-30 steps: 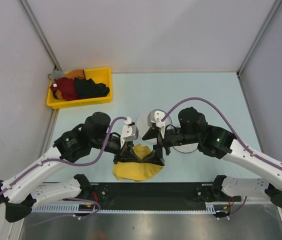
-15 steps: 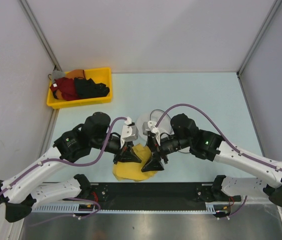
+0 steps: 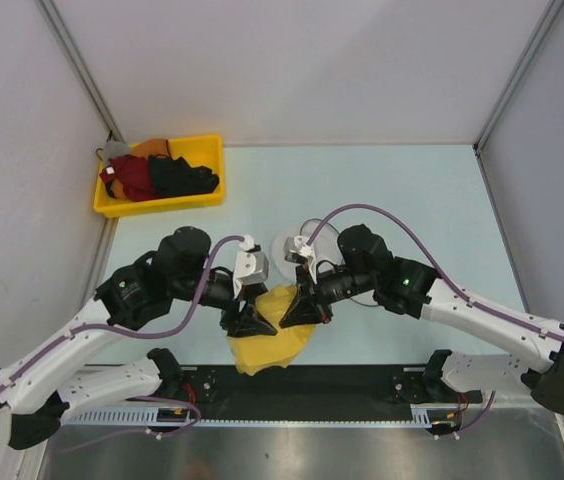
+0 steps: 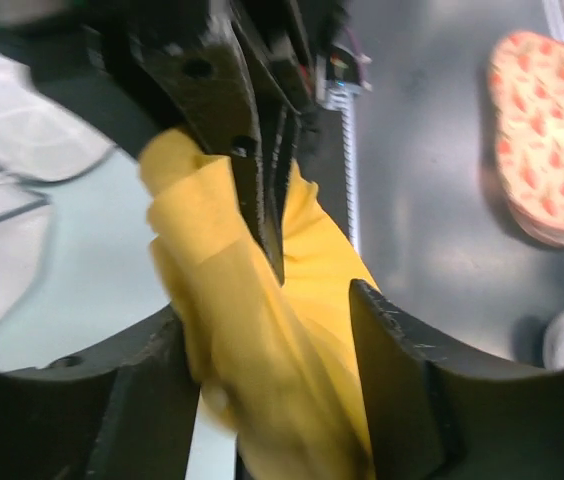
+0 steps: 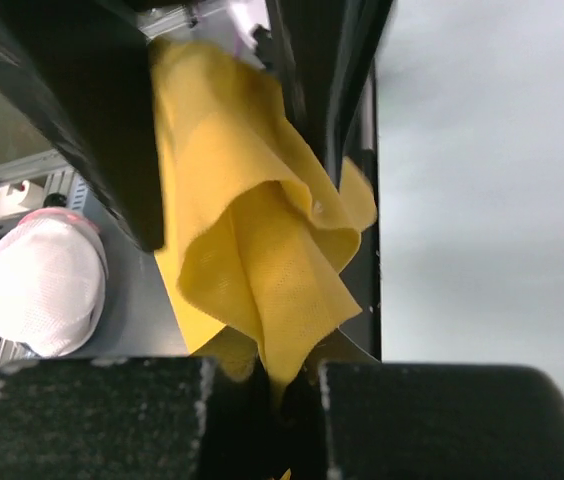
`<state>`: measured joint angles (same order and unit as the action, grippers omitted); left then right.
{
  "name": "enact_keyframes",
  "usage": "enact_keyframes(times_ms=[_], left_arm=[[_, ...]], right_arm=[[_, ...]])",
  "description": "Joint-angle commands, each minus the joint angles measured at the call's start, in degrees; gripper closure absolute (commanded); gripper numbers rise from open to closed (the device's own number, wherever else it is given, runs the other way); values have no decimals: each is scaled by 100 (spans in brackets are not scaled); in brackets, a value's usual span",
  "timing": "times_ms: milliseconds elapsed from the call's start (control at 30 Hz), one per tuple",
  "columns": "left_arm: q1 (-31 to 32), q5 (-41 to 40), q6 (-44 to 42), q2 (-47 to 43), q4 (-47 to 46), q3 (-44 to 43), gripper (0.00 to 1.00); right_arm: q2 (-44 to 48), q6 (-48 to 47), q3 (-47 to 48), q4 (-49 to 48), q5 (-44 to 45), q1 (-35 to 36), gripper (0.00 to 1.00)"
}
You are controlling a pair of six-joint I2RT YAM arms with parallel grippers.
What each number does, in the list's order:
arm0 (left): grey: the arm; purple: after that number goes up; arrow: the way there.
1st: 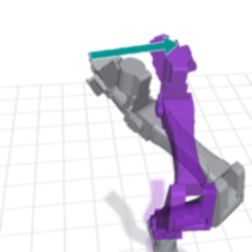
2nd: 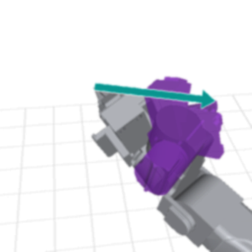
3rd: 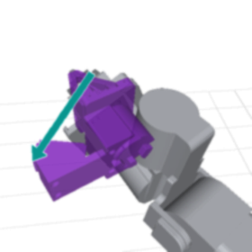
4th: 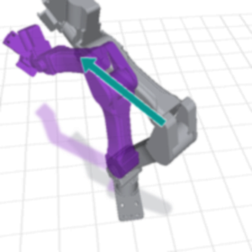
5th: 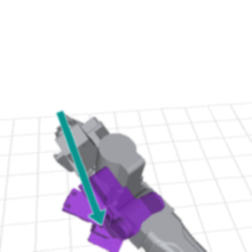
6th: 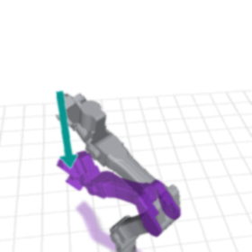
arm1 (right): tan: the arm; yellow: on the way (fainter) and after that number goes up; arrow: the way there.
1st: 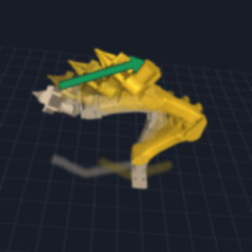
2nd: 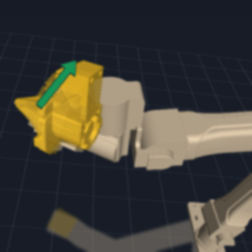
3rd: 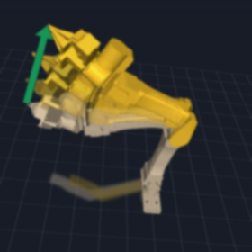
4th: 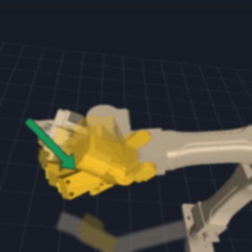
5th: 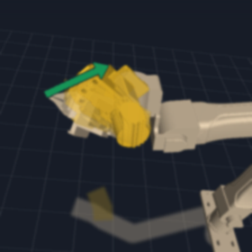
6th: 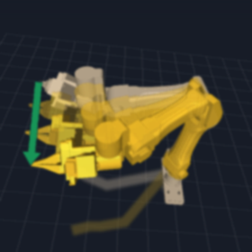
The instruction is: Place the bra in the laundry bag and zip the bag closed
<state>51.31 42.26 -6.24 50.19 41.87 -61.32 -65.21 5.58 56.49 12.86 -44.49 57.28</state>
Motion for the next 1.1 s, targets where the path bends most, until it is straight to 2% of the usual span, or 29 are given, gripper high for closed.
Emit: enact_keyframes(times_ms=[0,67,100,200,300,367,400,433,533,600,700,800,900,1067], left_arm=[[-340,-1278,270,-422,-512,-293,32],[-821,-1658,552,-536,-679,-302,27],[-1007,-1990,980,-624,-906,-293,16],[-1711,-1985,1702,-546,-1223,-231,7],[-2072,-2160,2221,-46,-1408,-117,7],[-2334,-2021,2547,560,-1514,-39,16],[-2406,-1802,2819,797,-1785,6,25],[-2450,-1661,2926,1008,-1961,49,29],[-2450,-1335,3225,1782,-2743,190,30],[-2389,-1439,3304,2283,-3113,129,24],[-2108,-2063,3165,2898,-3106,-204,16],[-1871,-2545,3120,3442,-3001,-564,14],[-1747,-2880,3059,3856,-2859,-837,14],[-1703,-3162,2971,4463,-2702,-1302,18]], right_arm=[[209,329,-312,-47,396,-295,100],[394,452,-550,-82,765,-524,100],[482,600,-777,-126,923,-629,100],[807,917,-1086,-170,1197,-1270,100],[1106,1488,-1412,-241,1162,-2157,100],[1203,1770,-1448,-4,1092,-2667,100],[1221,1840,-1439,93,1039,-3121,100],[1239,1902,-1439,172,900,-3291,100],[1239,2025,-1395,347,636,-3916,100],[1151,1973,-1299,497,556,-4179,100],[1046,1807,-1123,814,450,-4584,100],[1019,1683,-1026,1042,249,-4979,100],[1045,1622,-956,1130,2,-5270,100],[739,1568,-999,1052,-165,-5315,100]])
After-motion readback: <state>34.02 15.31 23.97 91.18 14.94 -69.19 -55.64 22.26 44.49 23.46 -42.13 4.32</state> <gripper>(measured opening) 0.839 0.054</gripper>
